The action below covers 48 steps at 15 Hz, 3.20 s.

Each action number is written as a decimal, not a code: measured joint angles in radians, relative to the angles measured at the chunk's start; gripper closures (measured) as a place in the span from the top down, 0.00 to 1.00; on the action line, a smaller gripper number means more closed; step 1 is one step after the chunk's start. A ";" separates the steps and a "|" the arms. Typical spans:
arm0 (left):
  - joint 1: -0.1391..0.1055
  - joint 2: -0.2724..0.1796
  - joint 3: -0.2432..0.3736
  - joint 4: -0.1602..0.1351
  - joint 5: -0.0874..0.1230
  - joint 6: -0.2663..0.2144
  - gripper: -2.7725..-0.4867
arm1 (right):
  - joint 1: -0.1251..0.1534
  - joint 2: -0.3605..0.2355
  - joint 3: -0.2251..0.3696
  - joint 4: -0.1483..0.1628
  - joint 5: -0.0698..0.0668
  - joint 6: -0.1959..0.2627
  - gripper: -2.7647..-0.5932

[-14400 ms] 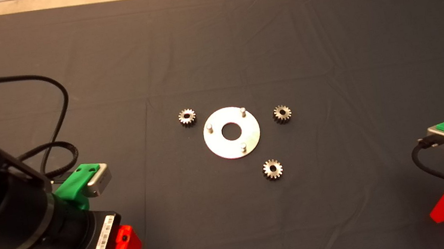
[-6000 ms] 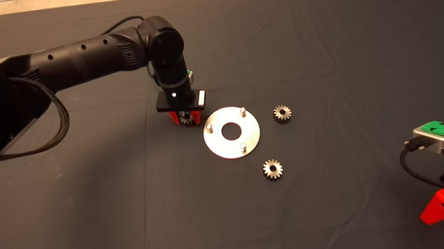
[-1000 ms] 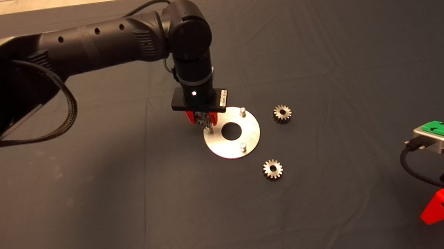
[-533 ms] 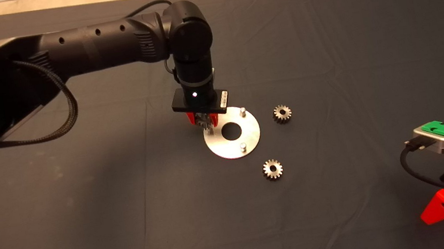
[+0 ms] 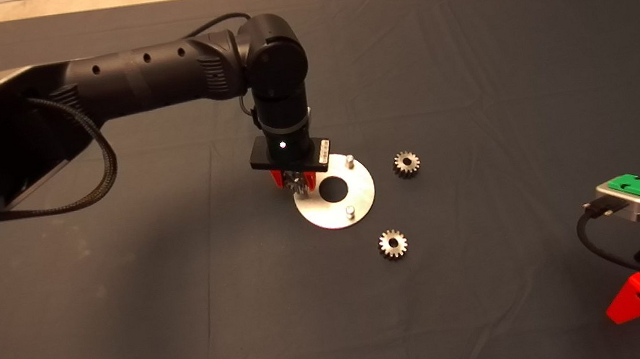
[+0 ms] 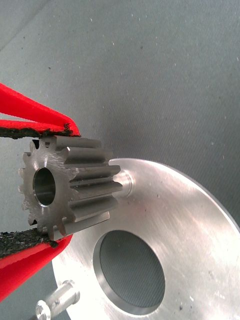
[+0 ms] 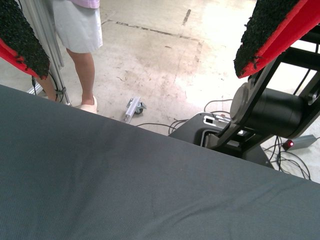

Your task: Install three planetary gears onto the carrier pins

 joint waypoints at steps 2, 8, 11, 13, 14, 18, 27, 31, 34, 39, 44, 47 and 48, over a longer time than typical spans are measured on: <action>0.000 0.009 -0.002 0.000 0.000 0.001 0.20 | 0.000 0.000 0.000 0.000 0.000 0.000 0.99; 0.000 0.024 -0.026 0.000 -0.001 0.003 0.20 | 0.000 0.000 0.000 0.000 0.000 0.000 0.99; 0.000 0.021 -0.026 0.002 -0.002 0.004 0.20 | 0.000 0.000 0.000 0.000 0.000 0.000 0.99; 0.000 0.016 -0.026 0.006 -0.001 0.006 0.20 | 0.000 0.000 0.000 0.000 0.000 0.000 0.99; 0.000 0.012 -0.027 0.006 -0.002 0.013 0.20 | 0.000 0.000 0.000 0.000 0.000 0.000 0.99; 0.000 0.011 -0.027 0.006 0.000 0.024 0.20 | 0.000 0.000 0.000 0.000 0.000 0.000 0.99; -0.001 0.020 -0.061 0.001 -0.001 0.055 0.20 | 0.000 0.000 0.000 0.000 0.000 0.000 0.99; -0.001 0.019 -0.060 0.001 -0.002 0.055 0.20 | 0.000 0.000 0.000 0.000 0.000 0.000 0.99; 0.000 0.013 -0.046 0.005 -0.006 0.053 0.20 | 0.000 0.000 0.000 0.000 0.000 0.000 0.99; 0.000 0.010 -0.036 0.006 -0.009 0.049 0.20 | 0.000 0.000 0.000 0.000 0.000 0.000 0.99; 0.000 0.004 -0.002 0.013 -0.005 0.027 0.20 | 0.000 0.000 0.000 0.000 0.000 0.000 0.99; 0.000 0.002 0.007 0.012 0.000 0.023 0.20 | 0.000 0.000 0.000 0.000 0.000 0.000 0.99; 0.000 0.002 0.007 0.013 0.000 0.023 0.20 | 0.000 0.000 0.000 0.000 0.000 0.000 0.99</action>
